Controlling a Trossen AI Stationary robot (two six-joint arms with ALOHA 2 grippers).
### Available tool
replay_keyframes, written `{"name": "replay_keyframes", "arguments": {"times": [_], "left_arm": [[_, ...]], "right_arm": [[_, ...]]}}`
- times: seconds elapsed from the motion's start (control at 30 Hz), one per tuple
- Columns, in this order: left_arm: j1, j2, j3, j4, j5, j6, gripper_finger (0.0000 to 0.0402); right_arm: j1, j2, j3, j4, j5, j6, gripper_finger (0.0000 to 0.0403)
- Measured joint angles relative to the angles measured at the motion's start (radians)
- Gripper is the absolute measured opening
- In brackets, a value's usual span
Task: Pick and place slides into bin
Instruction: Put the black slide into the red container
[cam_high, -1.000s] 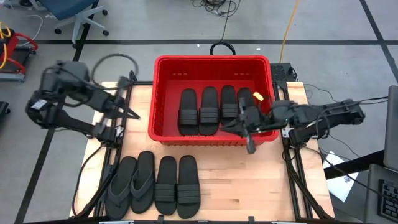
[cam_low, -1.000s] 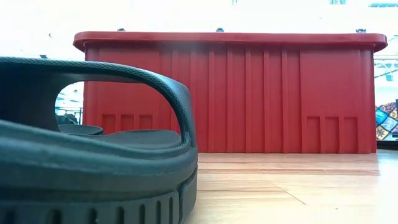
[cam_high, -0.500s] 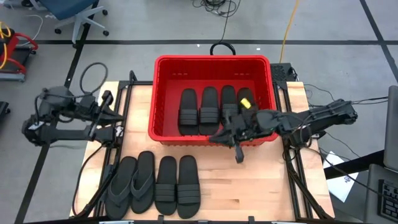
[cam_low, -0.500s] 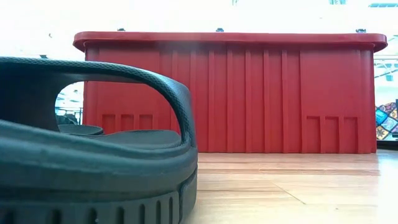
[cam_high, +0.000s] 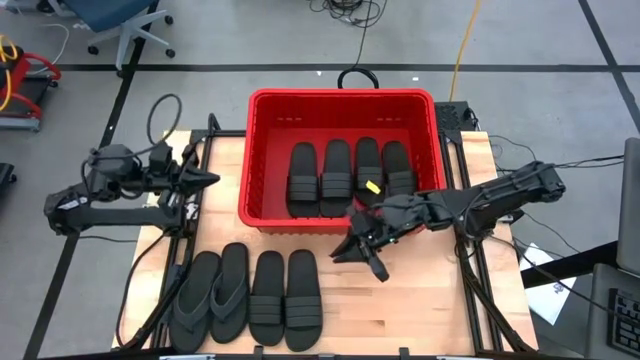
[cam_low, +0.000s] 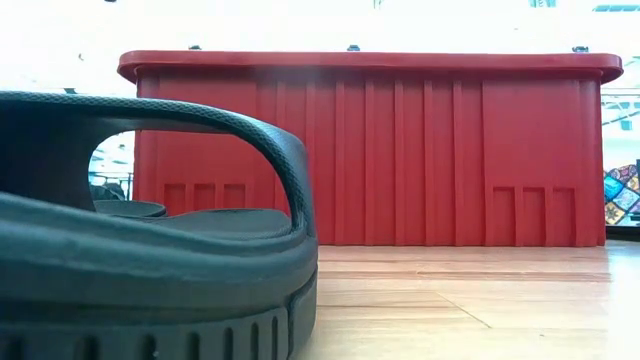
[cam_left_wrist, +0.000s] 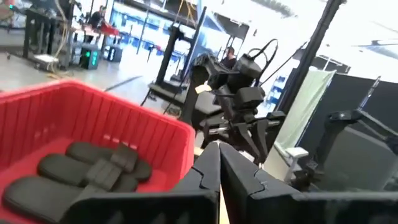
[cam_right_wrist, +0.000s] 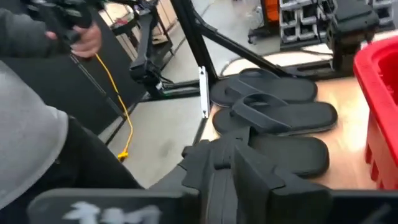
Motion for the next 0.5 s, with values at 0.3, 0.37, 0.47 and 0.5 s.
{"name": "replay_keyframes", "arguments": {"times": [0.3, 0.37, 0.47, 0.5], "left_arm": [[0.000, 0.050, 0.000, -0.049, 0.006, -0.094, 0.0020], [-0.001, 0.055, 0.000, -0.067, 0.015, -0.096, 0.0019], [0.000, 0.055, -0.001, -0.088, 0.079, -0.093, 0.0013], [0.000, 0.054, 0.000, -0.086, 0.104, -0.088, 0.0010]], "right_arm": [[0.030, 0.120, 0.000, 0.147, 0.027, 0.154, 0.0148], [0.043, 0.155, 0.000, 0.169, 0.027, 0.183, 0.0161], [0.060, 0.209, 0.000, 0.196, 0.025, 0.225, 0.0177], [0.065, 0.226, 0.000, 0.202, 0.027, 0.233, 0.0181]]}}
